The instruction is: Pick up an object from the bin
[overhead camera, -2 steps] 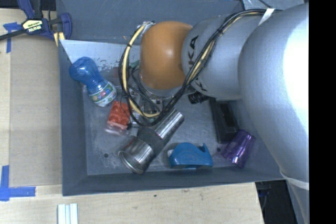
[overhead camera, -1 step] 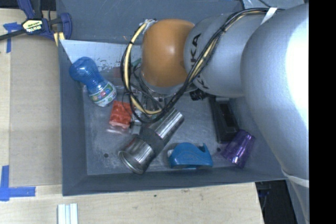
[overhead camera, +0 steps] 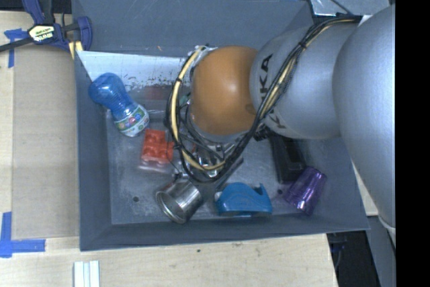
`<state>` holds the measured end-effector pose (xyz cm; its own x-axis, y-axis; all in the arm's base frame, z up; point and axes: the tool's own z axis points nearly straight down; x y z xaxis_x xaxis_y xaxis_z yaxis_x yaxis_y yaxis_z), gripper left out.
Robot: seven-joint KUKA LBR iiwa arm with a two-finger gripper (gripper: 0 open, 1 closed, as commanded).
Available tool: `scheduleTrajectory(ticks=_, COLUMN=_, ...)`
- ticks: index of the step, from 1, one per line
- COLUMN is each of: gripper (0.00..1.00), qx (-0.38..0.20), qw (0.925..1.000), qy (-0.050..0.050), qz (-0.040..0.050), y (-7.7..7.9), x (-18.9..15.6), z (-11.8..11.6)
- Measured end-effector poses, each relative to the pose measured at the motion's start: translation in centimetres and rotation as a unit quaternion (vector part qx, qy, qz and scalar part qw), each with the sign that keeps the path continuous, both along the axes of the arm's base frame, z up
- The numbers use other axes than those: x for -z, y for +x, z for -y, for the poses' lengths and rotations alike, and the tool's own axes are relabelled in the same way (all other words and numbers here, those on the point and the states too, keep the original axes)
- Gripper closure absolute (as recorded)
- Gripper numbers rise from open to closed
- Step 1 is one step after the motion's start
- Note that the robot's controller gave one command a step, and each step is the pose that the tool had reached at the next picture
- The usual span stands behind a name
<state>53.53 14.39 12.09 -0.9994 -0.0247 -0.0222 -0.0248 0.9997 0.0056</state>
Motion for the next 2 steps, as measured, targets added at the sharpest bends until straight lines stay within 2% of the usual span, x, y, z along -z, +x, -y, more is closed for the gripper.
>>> scheduleTrajectory(ticks=1, gripper=1.00, qx=-0.198, qw=0.9802, qy=-0.005, qz=-0.0089, y=3.29, x=0.45, z=0.25)
scheduleTrajectory(ticks=2, gripper=0.00, qx=-0.197, qw=0.9804, qy=-0.004, qz=-0.0073, y=3.36, x=0.40, z=0.22)
